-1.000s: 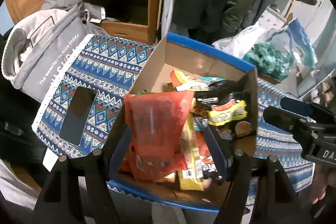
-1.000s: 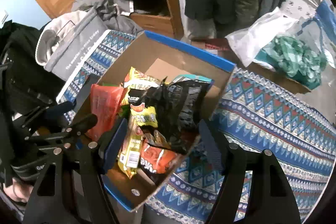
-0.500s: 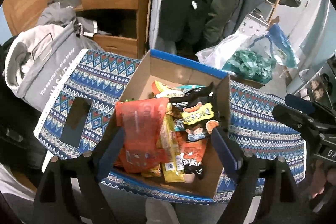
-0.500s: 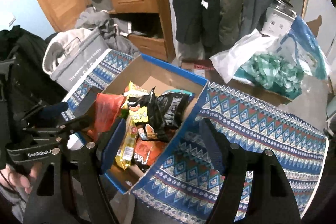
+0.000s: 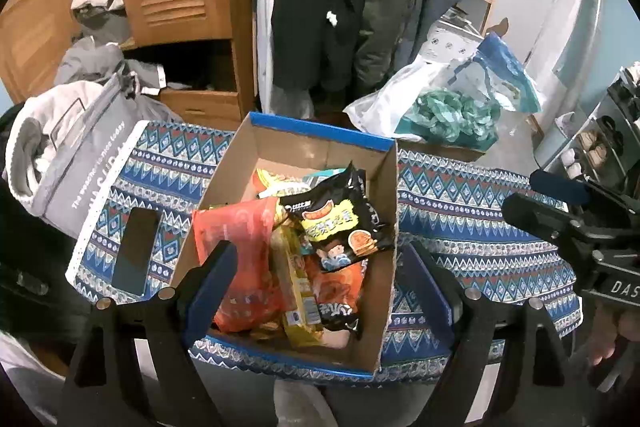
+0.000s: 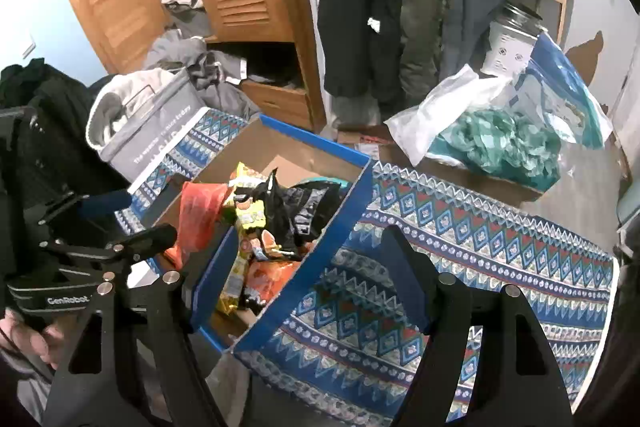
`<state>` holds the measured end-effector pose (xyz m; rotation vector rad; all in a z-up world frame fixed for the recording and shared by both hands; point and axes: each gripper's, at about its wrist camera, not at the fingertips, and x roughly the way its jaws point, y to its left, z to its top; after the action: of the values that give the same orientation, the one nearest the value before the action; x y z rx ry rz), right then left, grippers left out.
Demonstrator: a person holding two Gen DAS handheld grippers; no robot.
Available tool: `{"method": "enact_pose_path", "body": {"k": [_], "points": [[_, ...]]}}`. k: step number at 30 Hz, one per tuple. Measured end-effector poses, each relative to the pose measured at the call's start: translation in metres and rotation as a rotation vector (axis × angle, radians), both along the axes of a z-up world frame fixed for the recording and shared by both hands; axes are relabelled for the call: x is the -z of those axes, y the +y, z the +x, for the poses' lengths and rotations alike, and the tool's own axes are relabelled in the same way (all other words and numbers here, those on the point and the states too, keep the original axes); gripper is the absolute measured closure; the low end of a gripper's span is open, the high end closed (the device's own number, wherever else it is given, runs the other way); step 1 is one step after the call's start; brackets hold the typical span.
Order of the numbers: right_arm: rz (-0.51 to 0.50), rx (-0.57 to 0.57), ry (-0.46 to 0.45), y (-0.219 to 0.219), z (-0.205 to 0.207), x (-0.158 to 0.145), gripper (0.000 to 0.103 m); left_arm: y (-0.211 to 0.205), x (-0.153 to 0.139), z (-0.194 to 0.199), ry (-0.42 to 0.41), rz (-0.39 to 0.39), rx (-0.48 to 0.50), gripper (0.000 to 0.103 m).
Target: Organize snacks
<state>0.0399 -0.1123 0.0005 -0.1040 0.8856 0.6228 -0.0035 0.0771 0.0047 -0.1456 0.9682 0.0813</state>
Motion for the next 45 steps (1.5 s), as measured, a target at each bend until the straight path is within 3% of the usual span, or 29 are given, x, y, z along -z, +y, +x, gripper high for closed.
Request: {"method": "enact_pose_path", "body": {"k": [45], "points": [[0.013,0.023,0.015,-0.015,0.002,0.005,0.029,-0.005,-0.004,0.0,0.012,0.05,-0.026,0.017]]}}
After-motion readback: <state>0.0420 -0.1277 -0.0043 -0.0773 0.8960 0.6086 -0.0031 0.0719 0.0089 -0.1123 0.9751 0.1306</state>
